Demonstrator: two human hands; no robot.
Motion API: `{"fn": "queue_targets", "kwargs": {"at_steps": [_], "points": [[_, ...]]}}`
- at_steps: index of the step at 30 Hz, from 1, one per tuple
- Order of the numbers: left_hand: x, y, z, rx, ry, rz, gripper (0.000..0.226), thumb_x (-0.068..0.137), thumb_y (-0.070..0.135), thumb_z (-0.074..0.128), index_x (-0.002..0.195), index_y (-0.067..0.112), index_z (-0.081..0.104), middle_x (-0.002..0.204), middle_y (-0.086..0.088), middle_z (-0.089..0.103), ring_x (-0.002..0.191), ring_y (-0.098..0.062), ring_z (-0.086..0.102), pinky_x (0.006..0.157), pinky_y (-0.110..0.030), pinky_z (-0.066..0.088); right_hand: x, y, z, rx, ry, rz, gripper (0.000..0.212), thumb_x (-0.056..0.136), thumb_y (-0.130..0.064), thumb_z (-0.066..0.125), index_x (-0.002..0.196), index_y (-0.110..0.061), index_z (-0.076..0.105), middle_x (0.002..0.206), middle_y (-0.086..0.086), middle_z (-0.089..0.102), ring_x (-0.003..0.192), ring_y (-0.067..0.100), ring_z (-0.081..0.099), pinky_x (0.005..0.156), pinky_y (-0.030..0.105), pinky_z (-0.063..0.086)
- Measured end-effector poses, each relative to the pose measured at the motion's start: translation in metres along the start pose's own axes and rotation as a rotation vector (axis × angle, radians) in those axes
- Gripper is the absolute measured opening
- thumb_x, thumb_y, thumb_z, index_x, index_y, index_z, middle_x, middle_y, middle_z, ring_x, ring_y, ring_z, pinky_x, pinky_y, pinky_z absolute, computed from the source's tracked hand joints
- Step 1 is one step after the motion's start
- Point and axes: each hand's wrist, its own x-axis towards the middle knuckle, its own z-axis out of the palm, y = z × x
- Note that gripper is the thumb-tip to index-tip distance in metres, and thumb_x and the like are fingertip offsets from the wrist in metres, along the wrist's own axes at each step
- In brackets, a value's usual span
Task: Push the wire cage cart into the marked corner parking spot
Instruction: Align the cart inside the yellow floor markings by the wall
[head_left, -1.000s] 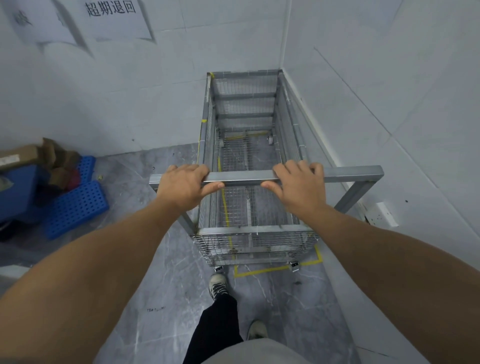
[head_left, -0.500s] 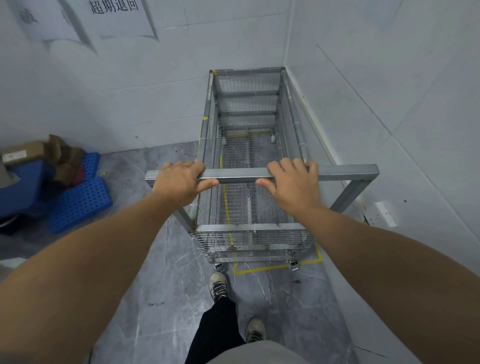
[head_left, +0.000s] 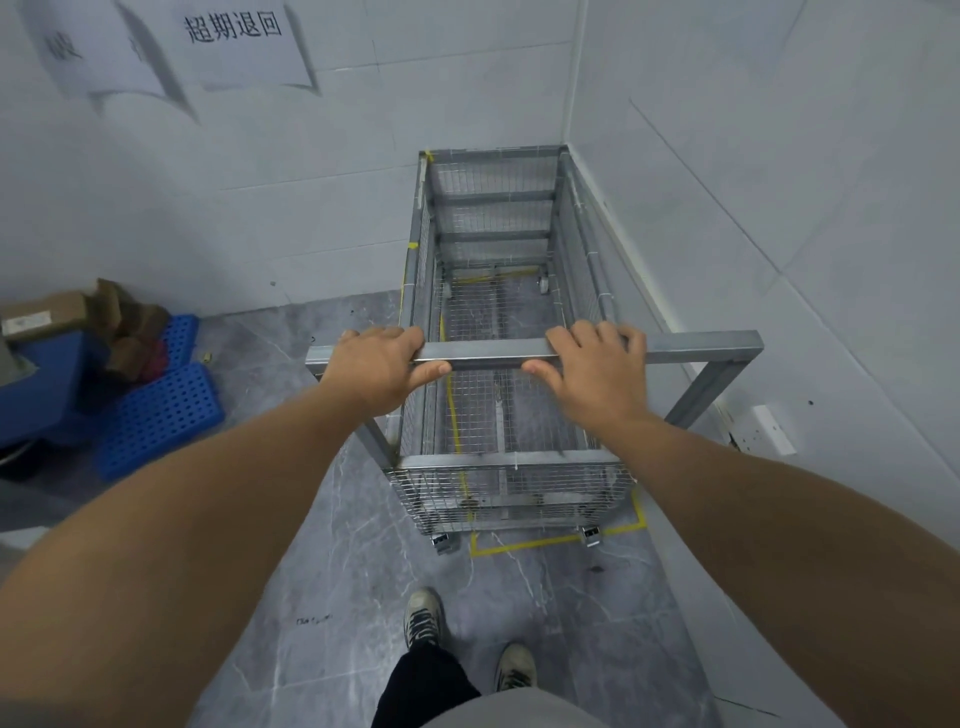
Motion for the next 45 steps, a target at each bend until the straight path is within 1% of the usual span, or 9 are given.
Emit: {"fn": "queue_targets", "kwargs": {"at_steps": [8,12,20,24,28,31,35,39,45], "points": [[0.002,-0.012,-0.003,-0.07,-0.002,0.117,0.062,0.079,0.079,0.011,0.083,0.025,0.041,0.07,0.004,0.047,0.064,-0.02,0.046,0.055,-0.034,0.029,-0.002,-0.005,0.0,-0.012,-0.063,0.07,0.062,0.09,-0.072,0.02,0.11,-0.025,0.055,0.102,0.001,0.06,0.1,0.027,0.051,0.1,0.049,0.029],[0.004,-0.019,-0.004,-0.1,-0.03,0.195,0.053,0.085,0.073,0.019,0.09,0.025,0.041,0.08,0.001,0.054,0.068,-0.021,0.052,0.057,-0.037,0.044,-0.006,-0.011,-0.001,0.005,-0.053,0.143,0.064,0.089,-0.071,0.02,0.114,-0.025,0.057,0.11,0.0,0.06,0.114,0.027,0.049,0.111,0.055,0.016],[0.008,-0.045,-0.007,-0.2,-0.116,0.434,0.048,0.098,0.049,0.034,0.141,0.028,0.028,0.13,-0.003,0.052,0.107,-0.028,0.055,0.075,-0.038,0.046,-0.019,-0.043,0.0,0.046,0.013,0.395,0.053,0.094,-0.057,0.048,0.134,-0.022,0.053,0.143,0.013,0.047,0.141,0.036,0.028,0.112,0.059,0.02],[0.011,-0.069,-0.01,-0.307,-0.18,0.502,0.047,0.099,0.046,0.036,0.142,0.032,0.028,0.124,-0.004,0.054,0.102,-0.028,0.056,0.078,-0.039,0.047,-0.022,-0.066,0.0,0.189,0.039,0.557,0.052,0.096,-0.048,0.051,0.14,-0.022,0.046,0.154,0.015,0.031,0.147,0.035,0.014,0.111,0.058,0.025],[0.005,-0.091,-0.008,-0.436,-0.159,0.589,0.048,0.099,0.043,0.04,0.145,0.03,0.033,0.126,-0.003,0.056,0.107,-0.025,0.054,0.083,-0.032,0.041,-0.022,-0.093,0.002,0.371,0.103,0.723,0.052,0.1,-0.04,0.049,0.145,-0.017,0.041,0.161,0.016,0.016,0.149,0.033,0.007,0.116,0.05,0.017],[0.001,-0.101,-0.004,-0.546,-0.106,0.573,0.045,0.098,0.042,0.044,0.142,0.03,0.041,0.135,0.004,0.056,0.108,-0.017,0.056,0.087,-0.026,0.04,-0.017,-0.106,0.002,0.441,0.136,0.781,0.057,0.101,-0.034,0.047,0.15,-0.008,0.034,0.162,0.019,0.008,0.15,0.034,0.005,0.12,0.046,0.013],[-0.002,-0.105,-0.001,-0.68,-0.035,0.536,0.041,0.096,0.041,0.052,0.135,0.029,0.053,0.128,0.007,0.062,0.09,0.001,0.056,0.08,-0.017,0.041,-0.013,-0.114,0.003,0.537,0.157,0.841,0.068,0.101,-0.04,0.044,0.154,-0.008,0.017,0.164,0.013,-0.009,0.151,0.027,-0.006,0.121,0.044,0.007],[-0.003,-0.102,0.001,-0.786,0.015,0.529,0.039,0.092,0.038,0.057,0.129,0.025,0.059,0.122,0.008,0.064,0.092,0.007,0.055,0.079,-0.006,0.037,0.001,-0.122,0.001,0.658,0.201,0.965,0.084,0.096,-0.055,0.047,0.156,-0.013,0.006,0.163,0.005,-0.02,0.151,0.024,0.002,0.119,0.041,0.015],[0.0,-0.1,0.009,-0.863,0.031,0.574,0.04,0.09,0.037,0.056,0.125,0.02,0.061,0.116,0.004,0.064,0.101,-0.006,0.058,0.085,-0.023,0.047,0.021,-0.136,0.001,0.649,0.234,1.117,0.087,0.094,-0.048,0.055,0.156,-0.013,0.005,0.163,0.003,-0.021,0.148,0.027,0.019,0.114,0.039,0.027]]}}
